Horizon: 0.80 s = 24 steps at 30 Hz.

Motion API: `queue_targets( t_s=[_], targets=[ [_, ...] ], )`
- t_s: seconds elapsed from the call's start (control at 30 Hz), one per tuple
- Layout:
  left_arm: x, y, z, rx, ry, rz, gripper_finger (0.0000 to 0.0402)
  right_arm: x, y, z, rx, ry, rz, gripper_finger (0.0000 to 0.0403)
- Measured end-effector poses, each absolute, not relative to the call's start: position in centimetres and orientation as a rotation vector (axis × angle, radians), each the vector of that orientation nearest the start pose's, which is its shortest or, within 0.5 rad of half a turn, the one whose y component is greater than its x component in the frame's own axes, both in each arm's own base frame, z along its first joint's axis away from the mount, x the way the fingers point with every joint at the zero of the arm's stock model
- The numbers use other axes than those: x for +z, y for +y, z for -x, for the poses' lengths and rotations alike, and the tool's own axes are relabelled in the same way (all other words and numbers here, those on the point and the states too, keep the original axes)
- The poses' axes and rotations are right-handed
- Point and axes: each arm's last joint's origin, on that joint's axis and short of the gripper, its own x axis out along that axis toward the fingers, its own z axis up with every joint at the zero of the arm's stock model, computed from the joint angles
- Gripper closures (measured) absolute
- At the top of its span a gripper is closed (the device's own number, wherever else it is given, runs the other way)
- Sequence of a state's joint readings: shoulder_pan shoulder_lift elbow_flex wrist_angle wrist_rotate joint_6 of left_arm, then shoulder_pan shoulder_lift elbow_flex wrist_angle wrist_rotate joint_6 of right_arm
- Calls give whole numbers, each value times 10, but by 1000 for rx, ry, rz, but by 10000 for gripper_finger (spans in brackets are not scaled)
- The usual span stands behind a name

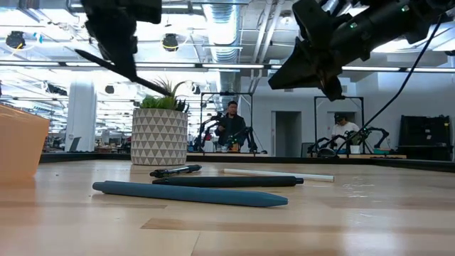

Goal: Sort pens & pencils
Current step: Put the black pen into the orange bin

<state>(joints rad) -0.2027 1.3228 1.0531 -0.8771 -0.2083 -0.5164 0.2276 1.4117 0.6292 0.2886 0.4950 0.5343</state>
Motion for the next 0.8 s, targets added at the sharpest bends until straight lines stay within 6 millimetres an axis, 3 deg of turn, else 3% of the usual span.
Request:
queue_targets(
  t_s=[0.47, 0.8],
  targets=[
    [256, -89, -218, 204, 1183, 155, 382, 191, 59, -271, -352, 355, -431, 336],
    [256, -124, -200, 139, 1153, 72, 382, 204, 75, -273, -260, 231, -488, 336]
  ],
)
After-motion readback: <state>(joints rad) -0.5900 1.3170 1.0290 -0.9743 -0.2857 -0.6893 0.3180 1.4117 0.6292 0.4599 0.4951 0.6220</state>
